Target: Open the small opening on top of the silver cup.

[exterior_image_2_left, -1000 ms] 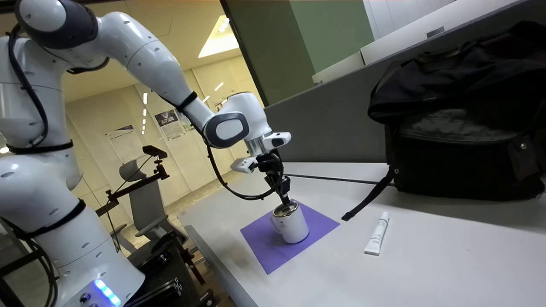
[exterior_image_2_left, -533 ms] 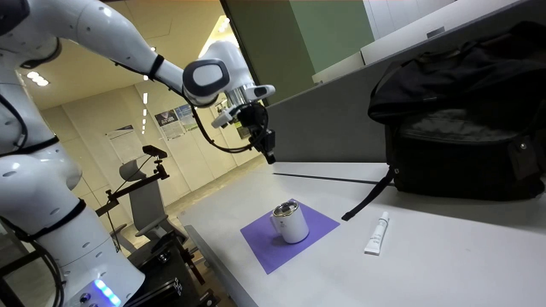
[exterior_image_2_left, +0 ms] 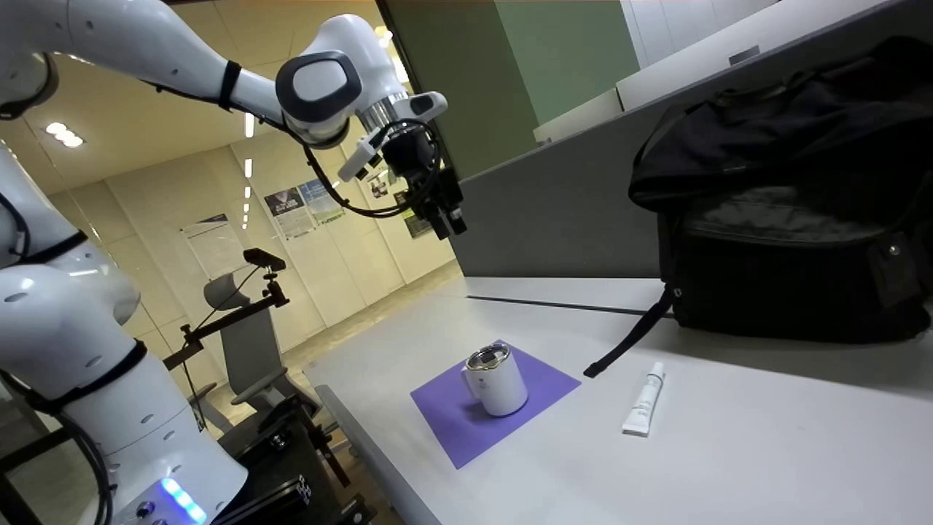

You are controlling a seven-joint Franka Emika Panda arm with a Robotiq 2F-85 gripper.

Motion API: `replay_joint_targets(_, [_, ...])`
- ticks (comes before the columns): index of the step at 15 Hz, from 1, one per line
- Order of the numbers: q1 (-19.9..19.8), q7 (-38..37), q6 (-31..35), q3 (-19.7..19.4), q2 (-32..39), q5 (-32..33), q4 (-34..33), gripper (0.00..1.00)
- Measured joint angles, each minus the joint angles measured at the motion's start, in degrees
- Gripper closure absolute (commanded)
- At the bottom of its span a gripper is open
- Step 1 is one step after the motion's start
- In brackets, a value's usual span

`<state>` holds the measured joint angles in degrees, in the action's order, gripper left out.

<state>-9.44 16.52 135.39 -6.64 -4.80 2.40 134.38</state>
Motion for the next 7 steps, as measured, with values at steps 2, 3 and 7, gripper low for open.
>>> replay_joint_targets(2, [0.0, 0.87, 0.08, -0.3, 0.11, -0.04, 0.0, 0.01])
replay_joint_targets(3, [0.0, 1.38, 0.08, -0.46, 0.14, -0.07, 0.01, 0.0])
replay_joint_targets(7, [0.05, 2.02, 0.08, -0.67, 0.26, -0.08, 0.13, 0.0])
